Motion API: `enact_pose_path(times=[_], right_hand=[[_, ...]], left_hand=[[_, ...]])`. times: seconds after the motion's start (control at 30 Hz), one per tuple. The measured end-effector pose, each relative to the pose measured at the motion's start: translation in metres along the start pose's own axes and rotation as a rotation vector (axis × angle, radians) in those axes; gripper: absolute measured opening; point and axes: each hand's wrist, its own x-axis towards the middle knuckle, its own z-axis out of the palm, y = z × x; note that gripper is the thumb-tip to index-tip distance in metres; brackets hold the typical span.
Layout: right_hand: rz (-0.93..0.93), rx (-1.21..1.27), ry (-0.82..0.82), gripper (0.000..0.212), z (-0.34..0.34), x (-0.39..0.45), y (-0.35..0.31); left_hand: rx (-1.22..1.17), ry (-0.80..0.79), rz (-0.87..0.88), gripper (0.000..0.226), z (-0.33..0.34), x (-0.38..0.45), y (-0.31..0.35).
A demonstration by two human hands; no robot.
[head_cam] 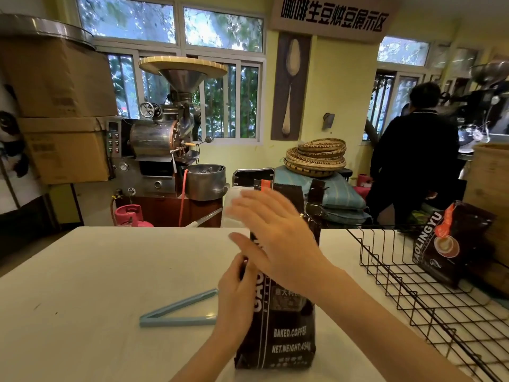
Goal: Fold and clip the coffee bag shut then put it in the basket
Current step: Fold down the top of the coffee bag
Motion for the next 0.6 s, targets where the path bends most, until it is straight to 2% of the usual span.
enact_pose_path(times=[0.07,0.17,0.27,0.37,0.4,0.53,0.57,0.6], right_hand=[[0.182,0.157,0.148,0.038,-0.011,-0.021,0.007],[0.680,0.517,0.248,0.055,-0.014,-0.060,0.018],[1.048,0.789,0.080,0.073,0.002,-0.103,0.023],[1.140,1.080,-0.142,0.090,0.013,-0.123,0.008],[1.144,1.147,-0.177,0.088,0.016,-0.125,0.003],[1.172,1.117,-0.112,0.068,0.025,-0.131,-0.005],[1.180,1.098,-0.090,0.069,0.026,-0.132,-0.005],[1.185,1.086,-0.079,0.072,0.026,-0.133,-0.004]], left_hand=[[-0.032,0.022,-0.002,0.032,-0.001,0.002,-0.002],[-0.028,0.069,0.014,0.036,-0.003,0.006,-0.010],[-0.024,0.103,0.025,0.030,-0.004,0.009,-0.013],[-0.039,0.116,0.016,0.031,-0.002,0.009,-0.014],[-0.037,0.119,0.015,0.032,-0.002,0.009,-0.015],[0.036,0.072,-0.029,0.037,0.001,0.009,-0.011],[0.078,0.069,-0.010,0.040,0.002,0.009,-0.008],[0.154,0.110,0.084,0.046,0.002,0.010,-0.004]])
